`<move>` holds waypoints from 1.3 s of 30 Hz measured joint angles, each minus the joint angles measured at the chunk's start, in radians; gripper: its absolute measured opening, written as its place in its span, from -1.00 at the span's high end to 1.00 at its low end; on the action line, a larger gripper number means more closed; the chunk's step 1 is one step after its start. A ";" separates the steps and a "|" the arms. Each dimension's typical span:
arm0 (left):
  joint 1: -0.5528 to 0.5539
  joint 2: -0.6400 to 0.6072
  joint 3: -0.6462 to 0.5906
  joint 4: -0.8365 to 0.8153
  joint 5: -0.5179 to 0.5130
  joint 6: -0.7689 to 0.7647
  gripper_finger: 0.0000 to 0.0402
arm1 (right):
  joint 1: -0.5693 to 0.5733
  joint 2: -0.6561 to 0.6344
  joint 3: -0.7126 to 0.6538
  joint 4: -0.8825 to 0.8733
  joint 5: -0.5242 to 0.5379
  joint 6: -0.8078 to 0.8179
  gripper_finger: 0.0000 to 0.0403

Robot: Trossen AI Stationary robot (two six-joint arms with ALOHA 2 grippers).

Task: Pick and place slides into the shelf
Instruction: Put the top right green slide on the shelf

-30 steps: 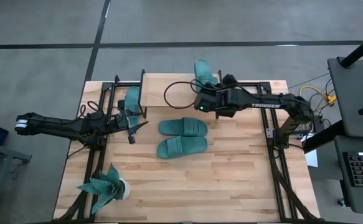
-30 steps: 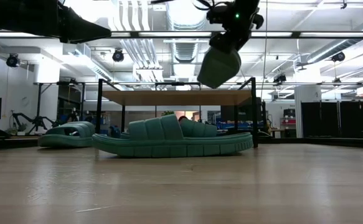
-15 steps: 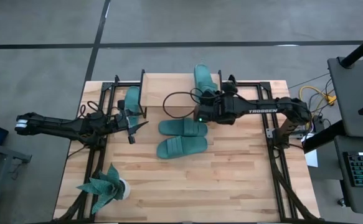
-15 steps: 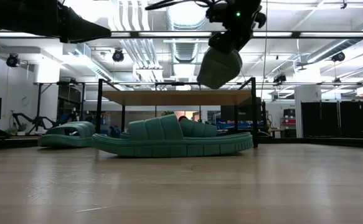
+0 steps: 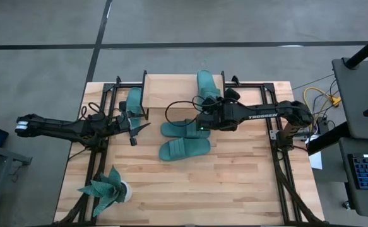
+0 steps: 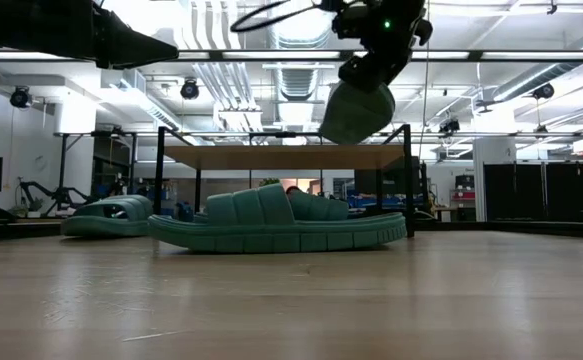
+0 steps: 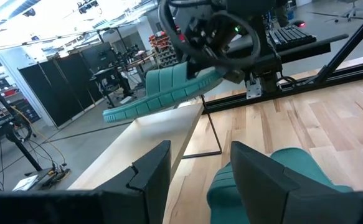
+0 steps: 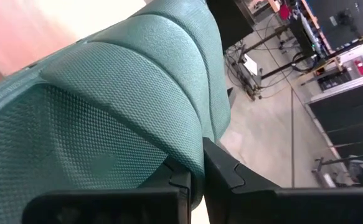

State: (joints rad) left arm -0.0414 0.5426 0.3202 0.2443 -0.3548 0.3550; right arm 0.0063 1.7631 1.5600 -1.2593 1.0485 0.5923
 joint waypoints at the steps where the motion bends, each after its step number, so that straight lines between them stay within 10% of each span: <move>1: 0.000 0.000 0.000 0.000 0.000 0.000 0.25 | 0.000 0.010 0.000 -0.006 0.000 0.001 0.94; 39: 0.000 0.003 0.000 0.000 0.000 -0.001 0.25 | -0.029 0.098 0.001 -0.098 0.025 0.002 0.76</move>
State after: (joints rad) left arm -0.0410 0.5453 0.3202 0.2443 -0.3550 0.3542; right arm -0.0231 1.8614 1.5612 -1.3571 1.0733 0.5945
